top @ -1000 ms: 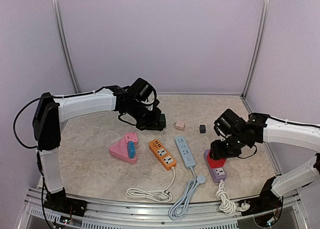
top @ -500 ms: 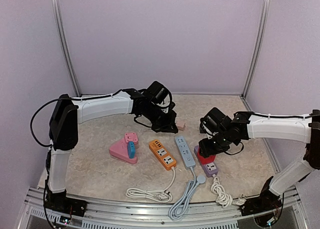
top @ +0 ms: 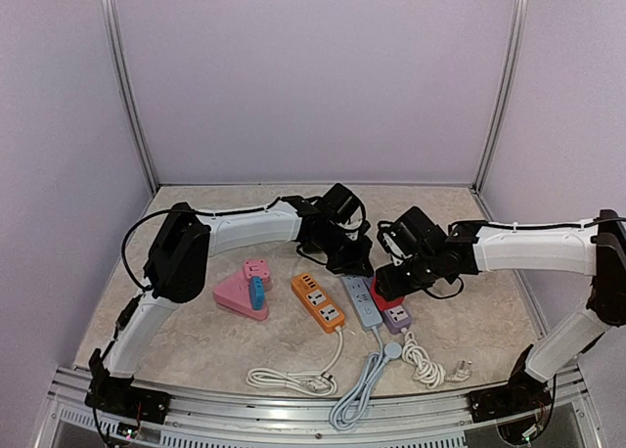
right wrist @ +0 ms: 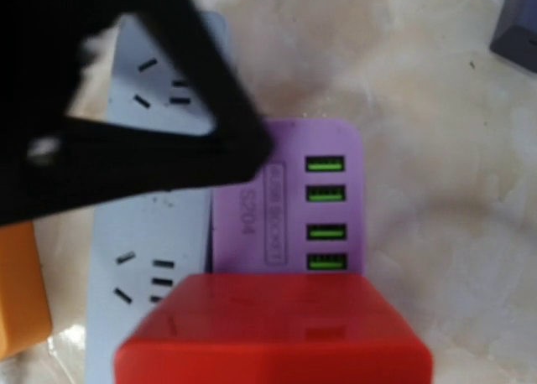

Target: Pull the plug off the socket

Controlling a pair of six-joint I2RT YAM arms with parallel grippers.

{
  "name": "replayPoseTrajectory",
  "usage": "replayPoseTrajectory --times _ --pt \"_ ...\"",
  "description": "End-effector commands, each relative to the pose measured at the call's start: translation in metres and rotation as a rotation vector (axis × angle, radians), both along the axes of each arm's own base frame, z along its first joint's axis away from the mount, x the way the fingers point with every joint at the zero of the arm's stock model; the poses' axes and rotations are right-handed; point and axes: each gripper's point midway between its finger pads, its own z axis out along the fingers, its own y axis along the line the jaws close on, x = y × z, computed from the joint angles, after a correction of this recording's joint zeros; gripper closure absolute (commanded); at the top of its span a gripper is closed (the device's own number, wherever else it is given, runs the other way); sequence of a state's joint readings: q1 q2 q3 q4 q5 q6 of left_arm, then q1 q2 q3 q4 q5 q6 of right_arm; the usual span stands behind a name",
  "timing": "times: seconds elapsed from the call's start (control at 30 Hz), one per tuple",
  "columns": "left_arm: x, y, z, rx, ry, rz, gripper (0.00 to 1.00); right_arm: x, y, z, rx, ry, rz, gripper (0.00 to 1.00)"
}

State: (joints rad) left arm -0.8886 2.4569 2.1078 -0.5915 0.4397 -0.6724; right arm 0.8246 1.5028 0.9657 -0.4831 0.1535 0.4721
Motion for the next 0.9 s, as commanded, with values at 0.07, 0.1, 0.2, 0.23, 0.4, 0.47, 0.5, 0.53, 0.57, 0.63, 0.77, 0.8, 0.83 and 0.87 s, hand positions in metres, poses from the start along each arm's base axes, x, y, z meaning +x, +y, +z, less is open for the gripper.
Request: replayPoseTrajectory --times 0.07,0.1,0.2,0.23,0.4,0.47,0.5,0.53,0.57,0.63,0.77,0.8,0.83,0.87 --pt "-0.003 -0.016 -0.023 -0.001 0.023 -0.035 1.00 0.012 0.015 0.010 0.038 -0.043 0.002 0.86" --pt "-0.005 -0.016 -0.028 0.004 0.029 -0.038 1.00 0.013 0.013 0.008 0.028 -0.040 -0.006 0.86" --pt "-0.013 -0.015 -0.038 0.024 0.052 -0.041 1.00 0.015 0.012 0.007 0.009 -0.039 -0.023 0.86" --pt "-0.015 -0.014 -0.042 0.029 0.064 -0.039 1.00 0.016 0.012 0.006 0.005 -0.038 -0.026 0.85" --pt "-0.021 -0.005 -0.051 0.056 0.096 -0.026 1.00 0.020 0.011 0.004 -0.009 -0.040 -0.043 0.86" --pt "-0.022 0.001 -0.055 0.083 0.103 -0.019 1.00 0.022 0.012 0.003 -0.010 -0.040 -0.046 0.86" --pt "-0.023 0.003 -0.059 0.100 0.108 -0.014 1.00 0.023 0.013 0.005 -0.010 -0.045 -0.049 0.86" --pt "-0.024 0.007 -0.065 0.121 0.118 -0.008 1.00 0.025 0.013 0.007 -0.013 -0.048 -0.053 0.86" --pt "-0.025 0.009 -0.069 0.136 0.125 -0.004 1.00 0.027 0.013 0.010 -0.014 -0.053 -0.058 0.86" --pt "-0.026 0.015 -0.078 0.163 0.141 0.003 1.00 0.031 0.014 0.018 -0.014 -0.067 -0.066 0.86" --pt "-0.028 0.023 -0.091 0.194 0.170 0.014 1.00 0.037 0.016 0.034 -0.011 -0.100 -0.069 0.86" --pt "-0.027 0.025 -0.093 0.200 0.176 0.020 1.00 0.038 0.015 0.036 -0.014 -0.104 -0.070 0.86" --pt "-0.027 0.027 -0.095 0.204 0.183 0.023 1.00 0.040 0.016 0.038 -0.015 -0.109 -0.071 0.86" --pt "-0.027 0.029 -0.097 0.209 0.187 0.025 1.00 0.040 0.017 0.040 -0.013 -0.111 -0.070 0.86"
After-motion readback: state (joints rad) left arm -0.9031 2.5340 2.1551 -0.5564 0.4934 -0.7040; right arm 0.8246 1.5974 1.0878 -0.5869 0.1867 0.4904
